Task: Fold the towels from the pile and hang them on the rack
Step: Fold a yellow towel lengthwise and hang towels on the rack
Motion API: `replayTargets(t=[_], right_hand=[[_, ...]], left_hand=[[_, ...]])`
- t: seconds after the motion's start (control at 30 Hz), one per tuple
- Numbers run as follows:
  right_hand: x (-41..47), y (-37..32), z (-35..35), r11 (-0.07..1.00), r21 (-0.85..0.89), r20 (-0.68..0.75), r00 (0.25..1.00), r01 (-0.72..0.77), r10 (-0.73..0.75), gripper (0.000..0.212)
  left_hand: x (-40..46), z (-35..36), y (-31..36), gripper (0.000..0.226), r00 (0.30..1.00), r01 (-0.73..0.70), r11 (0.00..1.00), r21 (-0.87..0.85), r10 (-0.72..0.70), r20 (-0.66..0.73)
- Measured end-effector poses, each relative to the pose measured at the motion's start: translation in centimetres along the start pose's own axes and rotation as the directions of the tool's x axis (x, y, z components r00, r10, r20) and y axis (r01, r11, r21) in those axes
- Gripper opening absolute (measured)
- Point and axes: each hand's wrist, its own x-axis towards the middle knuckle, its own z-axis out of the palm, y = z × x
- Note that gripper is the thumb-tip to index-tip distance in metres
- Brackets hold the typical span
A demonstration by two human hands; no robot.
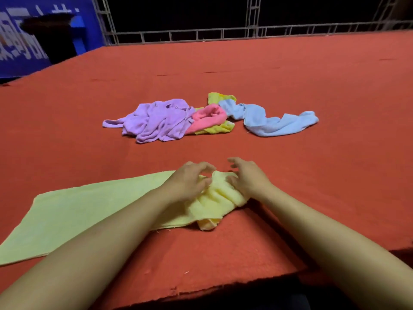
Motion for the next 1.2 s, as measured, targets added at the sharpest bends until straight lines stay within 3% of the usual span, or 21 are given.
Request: replayTargets(t=[0.1, 0.2, 0.27, 0.37, 0.5, 0.6, 0.67, 0.77, 0.8, 0.87, 0.93, 1.0, 1.1, 1.2], right_hand=[[0.8, 0.0, 0.3, 0.994, -0.097, 0.065, 0.996, -0.056, 0.063, 0.064], [0.3, -0.2, -0.8, 0.997, 0.04, 0.015, 0.998, -0.063, 0.062, 0.061], [-0.8, -0.2, -2.4, 0.963, 0.267, -0.078, 0.995, -0.044, 0.067, 0.056], [-3.2, 0.5, -5.2, 0.854, 0.52, -0.288, 0.946, 0.026, 0.146, 0.049], [-6.5, 1.7, -8.6, 0.76, 0.632, -0.458, 0.864, 0.151, 0.209, 0.046], [-8.1, 2.4, -10.5, 0.763, 0.618, -0.546, 0.803, 0.191, 0.241, 0.049], [-8.4, 2.9, -11.2, 0.759, 0.643, -0.517, 0.791, 0.105, 0.328, 0.05], [-7.8, 4.1, -10.6, 0.545, 0.828, -0.214, 0.821, -0.135, 0.529, 0.054], [-7.7, 4.7, -10.2, 0.573, 0.78, -0.154, 0.811, -0.251, 0.564, 0.059], [-8.1, 6.1, -9.0, 0.8, 0.459, -0.189, 0.838, -0.386, 0.512, 0.065], [-9.2, 6.5, -7.8, 0.932, 0.199, -0.287, 0.891, -0.304, 0.352, 0.053], [-10.4, 6.2, -7.0, 0.982, 0.151, -0.305, 0.94, -0.111, 0.154, 0.043], [-12.1, 5.6, -6.2, 0.973, 0.139, -0.193, 0.969, 0.184, -0.156, 0.051], [-13.1, 6.1, -5.4, 0.96, 0.036, -0.038, 0.96, 0.278, -0.277, 0.053]], left_hand=[[0.5, 0.8, 0.1, 0.04, 0.996, 0.015, 0.998, 0.061, -0.02, 0.086], [0.4, 1.0, 0.1, 0.042, 0.996, 0.003, 0.997, 0.077, -0.01, 0.094], [0.2, 0.5, 0.0, 0.043, 0.999, -0.014, 0.999, 0.033, 0.012, 0.05], [-0.2, -0.9, 0.0, 0.044, 0.998, -0.05, 0.985, -0.163, 0.042, -0.054], [-0.1, -2.2, 0.7, 0.035, 0.974, -0.174, 0.947, -0.27, 0.126, -0.188], [0.7, -2.4, 1.6, 0.034, 0.971, -0.174, 0.939, -0.297, 0.114, -0.209], [1.6, -2.2, 1.9, 0.033, 0.973, -0.162, 0.932, -0.323, 0.095, -0.212], [2.6, -1.4, 1.9, 0.033, 0.983, -0.112, 0.955, -0.273, 0.066, -0.172], [2.7, -0.8, 1.9, 0.032, 0.99, -0.089, 0.97, -0.227, 0.062, -0.124], [2.8, 0.8, 1.8, 0.031, 0.999, -0.05, 0.99, -0.131, 0.05, 0.001], [2.6, 2.3, 1.8, 0.034, 0.997, -0.038, 0.995, -0.094, 0.044, 0.066], [2.4, 3.4, 1.9, 0.039, 0.994, -0.093, 0.994, -0.053, 0.096, 0.05], [2.5, 4.1, 2.6, 0.041, 0.966, -0.257, 0.964, 0.065, 0.256, 0.015], [2.7, 4.4, 3.8, 0.034, 0.92, -0.392, 0.916, 0.084, 0.393, 0.005]])
